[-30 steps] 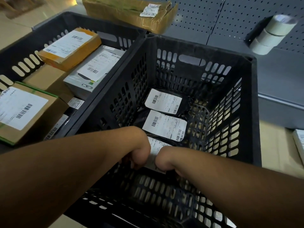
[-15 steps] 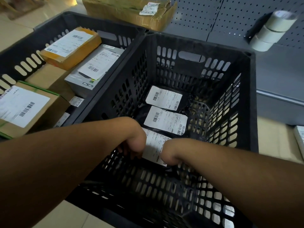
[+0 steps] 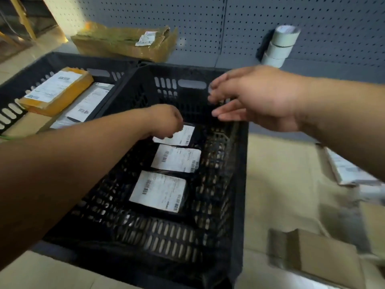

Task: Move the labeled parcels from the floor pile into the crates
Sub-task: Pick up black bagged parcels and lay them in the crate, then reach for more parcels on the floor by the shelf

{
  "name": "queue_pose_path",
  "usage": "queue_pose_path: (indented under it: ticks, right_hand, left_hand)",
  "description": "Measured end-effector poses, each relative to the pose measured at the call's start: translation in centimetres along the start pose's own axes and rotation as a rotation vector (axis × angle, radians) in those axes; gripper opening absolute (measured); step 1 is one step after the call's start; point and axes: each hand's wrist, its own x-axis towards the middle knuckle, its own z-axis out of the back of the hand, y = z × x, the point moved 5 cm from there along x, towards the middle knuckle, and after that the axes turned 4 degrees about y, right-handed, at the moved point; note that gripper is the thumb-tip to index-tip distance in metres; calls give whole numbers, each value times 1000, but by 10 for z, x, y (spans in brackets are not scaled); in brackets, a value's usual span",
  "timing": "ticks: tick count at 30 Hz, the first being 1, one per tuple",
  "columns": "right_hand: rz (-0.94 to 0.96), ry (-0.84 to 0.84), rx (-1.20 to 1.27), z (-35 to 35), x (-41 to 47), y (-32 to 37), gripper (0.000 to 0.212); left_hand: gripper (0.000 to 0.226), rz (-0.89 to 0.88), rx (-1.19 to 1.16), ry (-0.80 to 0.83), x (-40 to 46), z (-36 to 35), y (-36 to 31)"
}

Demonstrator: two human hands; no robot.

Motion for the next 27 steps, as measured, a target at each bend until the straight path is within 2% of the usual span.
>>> queue_pose_path:
  ticks: [2,4,7,9,14,17,21,27]
  right_hand:
    - [84,-101,15,45,-18,4,8]
    - [119,-201,7,91,-38,-3,8]
    - [73,-336,-58,160,-67,-33,7]
    - [8,-412,-112,203,-88,-60,14]
    - [-185,-517,-257,292,-133,-128,22]
    - [-311,-570,-224,342,-160,-168,29]
    - [-459,-639,-128,391,-194,-213,39]
    - [-561,-632,-142,426,-227,-260,54]
  left_hand:
    - [11,-47,-143,-138,-4,12,-32]
    - [12,-129,-263,-224,-10,19,-70]
    - [25,-245,-361,-264,-23,20,-131]
    - [30,-308,-364,-252,-30,10,-170]
    - [33,-402,-278,-94,-40,-52,-245]
    - [38,-412,-203,22,-37,-97,-277]
    - [64,-374,-102,146,-33,-154,-312]
    - [61,-292,-97,280,-24,-239,-356]
